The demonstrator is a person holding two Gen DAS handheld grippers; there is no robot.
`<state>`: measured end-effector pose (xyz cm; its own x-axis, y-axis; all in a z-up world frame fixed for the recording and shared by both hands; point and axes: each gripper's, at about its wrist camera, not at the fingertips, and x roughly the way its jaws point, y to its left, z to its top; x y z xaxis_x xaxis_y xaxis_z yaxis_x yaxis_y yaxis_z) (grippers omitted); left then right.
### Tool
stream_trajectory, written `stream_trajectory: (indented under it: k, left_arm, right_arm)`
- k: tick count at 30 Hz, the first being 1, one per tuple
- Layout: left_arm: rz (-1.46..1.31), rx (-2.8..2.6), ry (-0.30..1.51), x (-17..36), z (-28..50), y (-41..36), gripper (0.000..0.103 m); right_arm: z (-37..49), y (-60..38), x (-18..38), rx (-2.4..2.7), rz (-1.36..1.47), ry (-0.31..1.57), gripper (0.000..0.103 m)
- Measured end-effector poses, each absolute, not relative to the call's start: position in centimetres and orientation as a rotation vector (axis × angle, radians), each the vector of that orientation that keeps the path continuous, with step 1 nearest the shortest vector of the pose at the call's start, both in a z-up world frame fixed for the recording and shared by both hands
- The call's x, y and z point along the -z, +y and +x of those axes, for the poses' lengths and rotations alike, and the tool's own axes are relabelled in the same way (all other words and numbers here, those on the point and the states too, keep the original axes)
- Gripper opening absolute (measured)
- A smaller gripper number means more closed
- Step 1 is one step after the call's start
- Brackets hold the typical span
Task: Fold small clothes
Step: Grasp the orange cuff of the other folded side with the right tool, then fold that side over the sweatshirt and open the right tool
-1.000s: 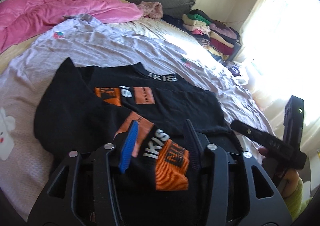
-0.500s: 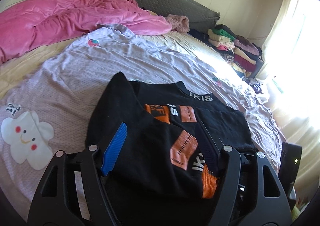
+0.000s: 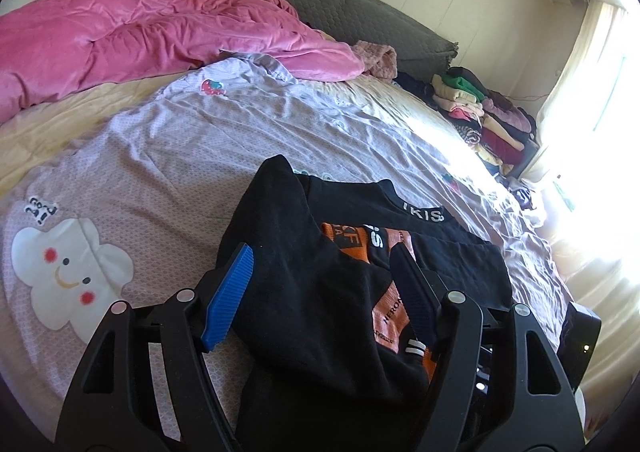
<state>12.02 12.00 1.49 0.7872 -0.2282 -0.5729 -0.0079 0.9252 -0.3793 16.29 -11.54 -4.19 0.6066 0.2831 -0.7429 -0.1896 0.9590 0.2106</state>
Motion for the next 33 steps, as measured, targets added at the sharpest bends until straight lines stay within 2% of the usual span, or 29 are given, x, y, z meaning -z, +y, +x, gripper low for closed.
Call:
stream_trajectory:
  k: [2, 19, 31, 33]
  left_arm:
    - [-0.375, 0.122, 0.657, -1.5, 12.0, 12.0, 0.064]
    - [-0.347, 0.115, 0.675, -0.9, 12.2, 11.8, 0.065]
    - [-0.288, 0.108, 0.704, -0.3, 13.1, 10.0, 0.067]
    - [-0.264, 0.096, 0.716, -0.3, 13.5, 9.6, 0.064]
  right_arm:
    - [16.5, -12.0, 3.8, -0.289, 0.132, 0.863, 0.011]
    - [18.9, -17.7, -4.3, -0.251, 0.092, 0.623, 0.009]
    - [22.3, -23.1, -2.7, -0.109, 0.066, 0.639, 0.009]
    - [22.6, -23.4, -2.2, -0.098, 0.068, 0.646, 0.009]
